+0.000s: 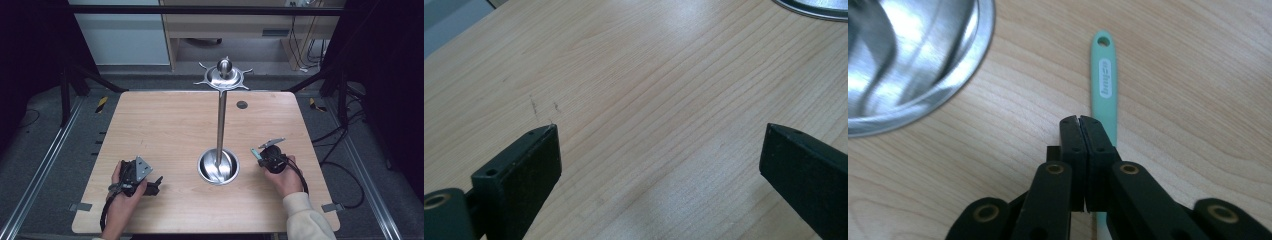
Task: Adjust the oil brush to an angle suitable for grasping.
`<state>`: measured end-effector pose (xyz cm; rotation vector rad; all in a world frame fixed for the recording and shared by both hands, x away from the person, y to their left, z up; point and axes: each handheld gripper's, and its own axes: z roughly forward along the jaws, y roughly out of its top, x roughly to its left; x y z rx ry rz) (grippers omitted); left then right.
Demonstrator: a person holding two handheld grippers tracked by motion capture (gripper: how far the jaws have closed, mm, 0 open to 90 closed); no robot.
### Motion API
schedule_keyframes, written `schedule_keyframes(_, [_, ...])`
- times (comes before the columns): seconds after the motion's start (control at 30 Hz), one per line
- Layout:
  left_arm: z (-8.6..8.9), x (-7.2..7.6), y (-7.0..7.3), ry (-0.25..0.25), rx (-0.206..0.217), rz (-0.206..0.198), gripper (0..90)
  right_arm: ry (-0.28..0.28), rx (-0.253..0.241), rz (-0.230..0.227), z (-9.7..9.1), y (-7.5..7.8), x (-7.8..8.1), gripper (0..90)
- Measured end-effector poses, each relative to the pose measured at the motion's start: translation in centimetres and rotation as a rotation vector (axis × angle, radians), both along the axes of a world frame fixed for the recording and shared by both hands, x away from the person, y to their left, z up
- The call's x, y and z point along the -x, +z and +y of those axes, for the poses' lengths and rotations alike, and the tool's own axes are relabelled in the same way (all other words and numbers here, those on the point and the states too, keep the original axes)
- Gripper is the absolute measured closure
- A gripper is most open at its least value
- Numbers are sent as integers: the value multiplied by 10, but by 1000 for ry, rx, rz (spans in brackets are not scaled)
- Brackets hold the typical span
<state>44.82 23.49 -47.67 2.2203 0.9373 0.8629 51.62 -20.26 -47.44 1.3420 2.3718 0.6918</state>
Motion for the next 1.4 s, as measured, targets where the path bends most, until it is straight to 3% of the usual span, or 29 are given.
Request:
schedule_keyframes(0.17, [1,2,0,-1,14,4,29,-26,-2,55,-10,15,1,817])
schedule_keyframes(0.37, [0,3,0,-7,28,7,29,-39,60,127,-14,30,2,687])
schedule_keyframes(0.4, [1,3,0,-11,17,13,28,-36,90,153,-13,33,1,658])
schedule_keyframes(0.53, [0,3,0,-10,25,13,28,-25,128,188,-12,32,-1,631])
schedule_keyframes(0.57, [1,3,0,-9,23,13,28,-30,141,218,-10,30,-3,625])
schedule_keyframes(0.83, [1,2,-1,-6,15,18,28,-10,188,283,-6,22,-12,660])
schedule_keyframes(1.0, [-1,2,-2,-11,5,19,28,-13,188,316,-4,17,-14,698])
schedule_keyframes(1.4, [-1,2,-2,-11,3,17,28,-1,184,339,-8,12,-17,769])
